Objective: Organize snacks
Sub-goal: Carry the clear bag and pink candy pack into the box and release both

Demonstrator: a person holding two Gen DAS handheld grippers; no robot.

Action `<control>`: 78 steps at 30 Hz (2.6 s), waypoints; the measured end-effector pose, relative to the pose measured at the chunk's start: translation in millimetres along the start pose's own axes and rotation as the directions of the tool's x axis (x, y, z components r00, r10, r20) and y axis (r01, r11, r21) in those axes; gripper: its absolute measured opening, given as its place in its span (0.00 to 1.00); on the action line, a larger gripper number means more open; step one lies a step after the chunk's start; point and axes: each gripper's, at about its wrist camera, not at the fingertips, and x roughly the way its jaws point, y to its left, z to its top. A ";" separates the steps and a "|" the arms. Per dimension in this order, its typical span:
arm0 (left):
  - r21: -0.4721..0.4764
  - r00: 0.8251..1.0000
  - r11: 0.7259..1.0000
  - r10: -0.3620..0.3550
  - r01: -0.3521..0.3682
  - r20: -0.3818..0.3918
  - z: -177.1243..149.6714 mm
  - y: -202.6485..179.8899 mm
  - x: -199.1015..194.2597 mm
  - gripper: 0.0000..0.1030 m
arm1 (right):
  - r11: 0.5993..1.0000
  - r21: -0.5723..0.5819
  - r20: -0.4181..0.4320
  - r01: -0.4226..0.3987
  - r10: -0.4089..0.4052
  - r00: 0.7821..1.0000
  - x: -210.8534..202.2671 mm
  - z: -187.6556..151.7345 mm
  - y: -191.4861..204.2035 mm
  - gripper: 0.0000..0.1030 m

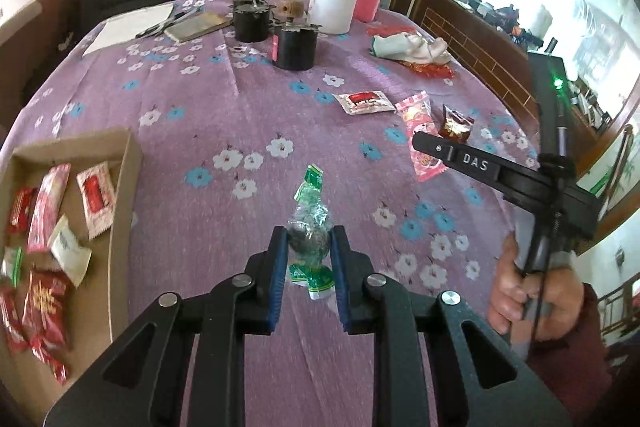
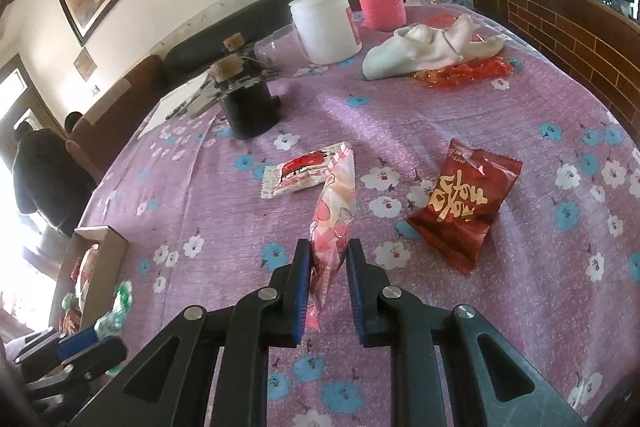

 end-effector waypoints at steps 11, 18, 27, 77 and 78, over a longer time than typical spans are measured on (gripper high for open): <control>-0.130 0.998 0.990 -0.049 0.055 0.042 -34.4 31.0 -36.4 0.18 | 1.000 -0.024 -0.007 0.008 -0.008 1.000 2.0 -4.7 5.5 0.18; -0.189 0.996 0.981 -0.031 0.045 0.080 -51.8 62.3 -64.8 0.18 | 0.997 -0.075 0.000 0.022 -0.022 1.000 -3.4 -9.9 24.9 0.18; -0.316 0.992 0.949 0.059 -0.021 0.111 -86.2 128.4 -95.3 0.18 | 0.980 -0.171 -0.008 -0.103 0.103 0.995 -36.6 -37.6 99.9 0.18; -0.395 0.929 0.859 0.369 -0.327 0.033 -113.3 183.9 -114.6 0.62 | 0.805 -0.464 -0.215 -0.370 0.302 0.928 -46.4 -141.4 292.8 0.44; -0.388 0.924 0.858 0.380 -0.338 0.035 -112.9 181.4 -115.2 0.64 | 0.806 -0.462 -0.211 -0.370 0.305 0.929 -47.8 -140.6 291.0 0.44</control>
